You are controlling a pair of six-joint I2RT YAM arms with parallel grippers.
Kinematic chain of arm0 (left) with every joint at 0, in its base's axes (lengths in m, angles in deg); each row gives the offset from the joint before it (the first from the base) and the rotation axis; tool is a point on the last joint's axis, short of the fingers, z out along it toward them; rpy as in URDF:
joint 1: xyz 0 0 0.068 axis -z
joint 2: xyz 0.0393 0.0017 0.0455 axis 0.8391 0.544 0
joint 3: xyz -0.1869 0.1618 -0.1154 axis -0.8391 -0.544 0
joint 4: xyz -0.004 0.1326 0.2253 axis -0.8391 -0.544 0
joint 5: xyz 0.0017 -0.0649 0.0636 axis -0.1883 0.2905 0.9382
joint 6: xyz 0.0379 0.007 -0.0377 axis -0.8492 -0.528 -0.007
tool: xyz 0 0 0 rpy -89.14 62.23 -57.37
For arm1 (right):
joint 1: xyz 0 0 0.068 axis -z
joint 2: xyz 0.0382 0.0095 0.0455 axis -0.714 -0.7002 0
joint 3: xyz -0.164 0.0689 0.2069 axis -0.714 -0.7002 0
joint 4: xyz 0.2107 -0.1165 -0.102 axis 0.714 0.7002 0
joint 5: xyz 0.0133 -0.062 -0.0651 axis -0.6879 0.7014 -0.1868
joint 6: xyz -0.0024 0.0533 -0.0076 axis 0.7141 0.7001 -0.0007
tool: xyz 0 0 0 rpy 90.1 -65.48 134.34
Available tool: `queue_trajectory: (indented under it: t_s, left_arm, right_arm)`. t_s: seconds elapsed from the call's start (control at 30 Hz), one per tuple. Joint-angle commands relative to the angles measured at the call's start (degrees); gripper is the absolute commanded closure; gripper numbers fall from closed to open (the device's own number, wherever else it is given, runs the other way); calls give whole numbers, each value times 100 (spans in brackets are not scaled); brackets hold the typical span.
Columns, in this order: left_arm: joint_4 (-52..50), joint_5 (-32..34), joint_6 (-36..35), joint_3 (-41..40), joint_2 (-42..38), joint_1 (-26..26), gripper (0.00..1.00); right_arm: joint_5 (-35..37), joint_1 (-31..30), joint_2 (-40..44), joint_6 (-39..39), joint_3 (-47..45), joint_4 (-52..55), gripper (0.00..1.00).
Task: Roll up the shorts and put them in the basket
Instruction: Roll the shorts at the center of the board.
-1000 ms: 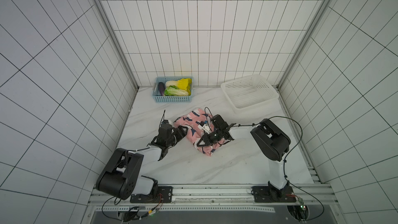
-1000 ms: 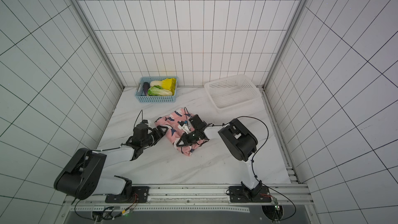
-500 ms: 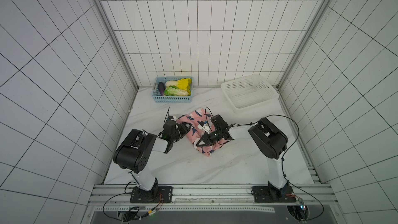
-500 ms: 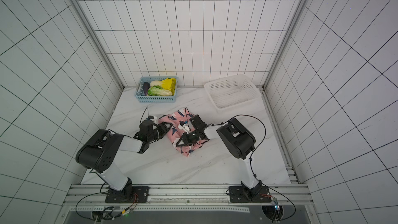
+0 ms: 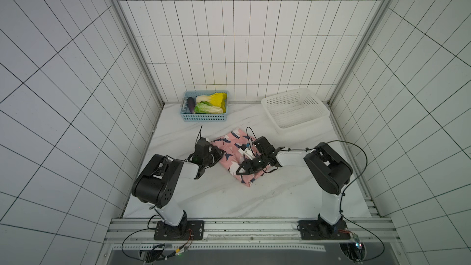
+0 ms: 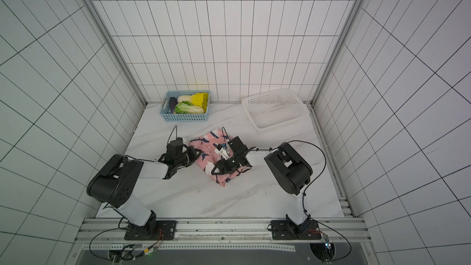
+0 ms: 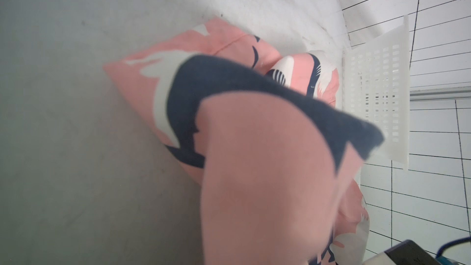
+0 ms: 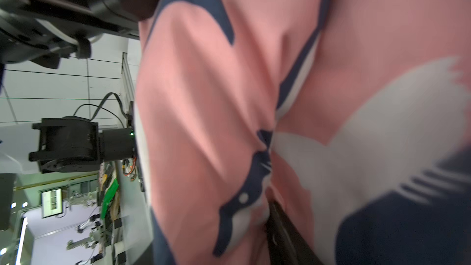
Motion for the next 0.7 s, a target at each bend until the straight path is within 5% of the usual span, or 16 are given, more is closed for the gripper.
queue_trajectory:
  t_s: [0.0, 0.33, 0.67]
  left_arm:
    - [-624, 462, -207, 44, -394, -32, 100]
    - [-1604, 1009, -282, 256, -784, 183, 100]
    - [-2348, 1196, -226, 617, -749, 287, 100]
  right_arm:
    - [1375, -43, 249, -620, -336, 1406, 49]
    - [2637, -485, 456, -1046, 5, 2393, 48]
    - [4831, -1280, 1745, -1638, 813, 2843, 21]
